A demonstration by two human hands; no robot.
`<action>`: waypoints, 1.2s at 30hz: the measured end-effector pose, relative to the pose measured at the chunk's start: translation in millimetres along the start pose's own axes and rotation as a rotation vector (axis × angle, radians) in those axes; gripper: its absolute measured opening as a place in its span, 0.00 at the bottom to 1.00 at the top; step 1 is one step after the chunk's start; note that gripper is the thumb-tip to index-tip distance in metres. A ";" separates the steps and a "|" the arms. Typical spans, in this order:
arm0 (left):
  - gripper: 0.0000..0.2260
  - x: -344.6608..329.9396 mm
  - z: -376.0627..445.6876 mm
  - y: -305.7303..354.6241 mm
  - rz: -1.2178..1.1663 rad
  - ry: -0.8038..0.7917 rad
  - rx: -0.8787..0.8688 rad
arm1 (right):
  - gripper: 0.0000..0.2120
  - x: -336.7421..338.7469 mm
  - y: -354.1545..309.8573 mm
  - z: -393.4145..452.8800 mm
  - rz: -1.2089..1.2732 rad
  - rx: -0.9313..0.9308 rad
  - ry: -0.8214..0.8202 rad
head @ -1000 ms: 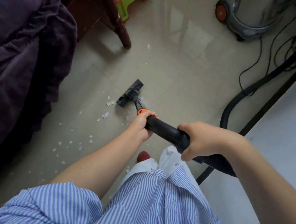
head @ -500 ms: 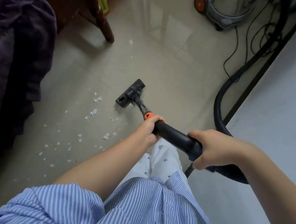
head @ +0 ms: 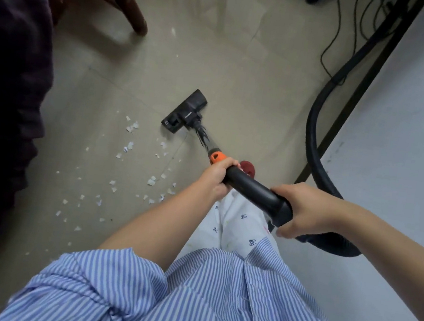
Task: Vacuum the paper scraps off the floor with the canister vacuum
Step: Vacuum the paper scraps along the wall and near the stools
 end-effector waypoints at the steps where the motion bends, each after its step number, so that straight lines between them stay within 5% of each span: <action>1: 0.11 -3.2 2.8 -3.8 0.025 -0.004 0.019 | 0.15 -1.6 8.8 0.9 -0.012 -0.013 0.012; 8: 0.08 -6.5 39.1 -21.1 0.065 0.004 0.100 | 0.18 -27.7 48.1 32.8 -0.020 -0.066 0.024; 19: 0.09 8.4 63.5 39.6 0.160 0.119 0.011 | 0.24 -14.7 18.1 103.4 -0.098 -0.006 0.061; 25: 0.09 15.8 51.4 68.8 0.151 0.245 -0.153 | 0.21 7.9 -15.0 87.2 -0.014 0.094 0.106; 36: 0.09 -18.1 11.0 108.4 0.030 0.222 -0.351 | 0.17 65.5 -23.9 57.9 -0.055 0.215 0.171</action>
Point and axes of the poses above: each hand's wrist, its own z-axis towards the middle knuckle, its own x-axis out of the back of the hand, y = z × x, the point moved 6 cm from there along z, towards the middle knuckle, and after that the axes turned 4 degrees about y, right-handed, at the moved point
